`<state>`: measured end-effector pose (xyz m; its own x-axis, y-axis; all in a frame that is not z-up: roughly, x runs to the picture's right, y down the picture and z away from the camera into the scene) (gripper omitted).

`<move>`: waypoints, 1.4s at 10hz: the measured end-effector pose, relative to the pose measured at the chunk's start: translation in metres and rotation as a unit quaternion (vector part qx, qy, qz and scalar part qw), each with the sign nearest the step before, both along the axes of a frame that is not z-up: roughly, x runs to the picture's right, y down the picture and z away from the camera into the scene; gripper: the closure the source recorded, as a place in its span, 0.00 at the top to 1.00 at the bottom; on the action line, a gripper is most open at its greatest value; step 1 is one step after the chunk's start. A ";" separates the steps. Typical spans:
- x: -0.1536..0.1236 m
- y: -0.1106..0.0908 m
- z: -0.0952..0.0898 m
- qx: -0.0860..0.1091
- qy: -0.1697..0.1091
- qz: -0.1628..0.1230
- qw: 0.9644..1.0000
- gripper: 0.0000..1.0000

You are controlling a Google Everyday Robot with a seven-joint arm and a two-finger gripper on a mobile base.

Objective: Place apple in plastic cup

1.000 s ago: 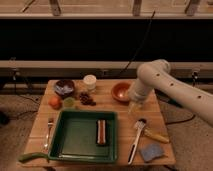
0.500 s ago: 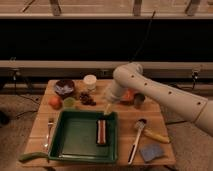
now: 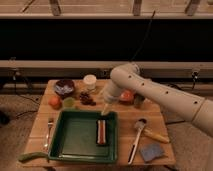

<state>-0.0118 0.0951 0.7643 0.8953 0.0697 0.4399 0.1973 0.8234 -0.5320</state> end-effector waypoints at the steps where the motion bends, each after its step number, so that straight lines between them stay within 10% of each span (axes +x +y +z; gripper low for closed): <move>1: 0.001 0.000 0.000 0.000 0.001 0.001 1.000 0.65; 5: 0.001 -0.023 0.016 0.061 -0.007 0.021 0.998 0.65; 9: -0.035 -0.088 0.069 0.123 -0.035 0.034 0.991 0.65; 14: -0.123 -0.121 0.100 0.141 -0.074 0.012 0.987 0.65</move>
<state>-0.1349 -0.0255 0.8641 0.8198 -0.0538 0.5702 0.2347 0.9397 -0.2487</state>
